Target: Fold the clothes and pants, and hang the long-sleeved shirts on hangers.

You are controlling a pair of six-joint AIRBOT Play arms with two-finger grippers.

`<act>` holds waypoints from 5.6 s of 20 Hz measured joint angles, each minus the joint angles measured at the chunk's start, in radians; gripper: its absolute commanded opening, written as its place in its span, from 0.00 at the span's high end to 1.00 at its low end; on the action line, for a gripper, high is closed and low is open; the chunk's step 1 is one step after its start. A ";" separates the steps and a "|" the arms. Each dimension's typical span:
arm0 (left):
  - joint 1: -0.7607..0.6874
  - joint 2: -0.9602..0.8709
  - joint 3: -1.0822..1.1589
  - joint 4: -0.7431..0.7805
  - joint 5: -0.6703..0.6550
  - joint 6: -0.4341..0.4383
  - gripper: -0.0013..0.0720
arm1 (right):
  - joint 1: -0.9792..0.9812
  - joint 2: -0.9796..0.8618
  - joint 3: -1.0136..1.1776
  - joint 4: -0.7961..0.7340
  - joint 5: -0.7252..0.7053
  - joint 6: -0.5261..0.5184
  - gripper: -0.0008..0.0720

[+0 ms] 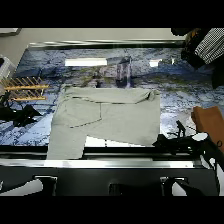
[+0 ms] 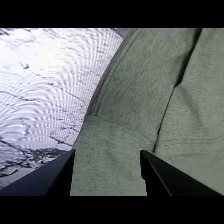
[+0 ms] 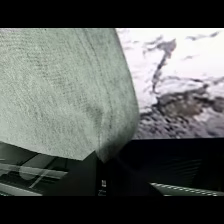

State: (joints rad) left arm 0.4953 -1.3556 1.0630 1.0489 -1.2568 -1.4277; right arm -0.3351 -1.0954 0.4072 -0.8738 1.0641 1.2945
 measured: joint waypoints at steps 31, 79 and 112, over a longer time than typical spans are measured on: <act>-0.097 -0.135 0.084 -0.248 0.006 0.233 0.96 | 0.003 0.247 0.121 0.301 0.089 -0.066 0.94; -0.349 -0.561 0.806 0.051 0.194 0.038 0.96 | 0.250 -0.680 1.364 -0.420 -0.056 0.427 0.94; -0.242 -0.462 0.645 0.181 -0.401 -0.091 0.36 | 0.137 -0.612 1.241 -0.654 0.533 0.365 0.33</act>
State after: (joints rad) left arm 0.2535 -1.8179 1.7077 1.2297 -1.6577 -1.5188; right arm -0.1986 -1.7077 1.6478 -1.5280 1.5974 1.6592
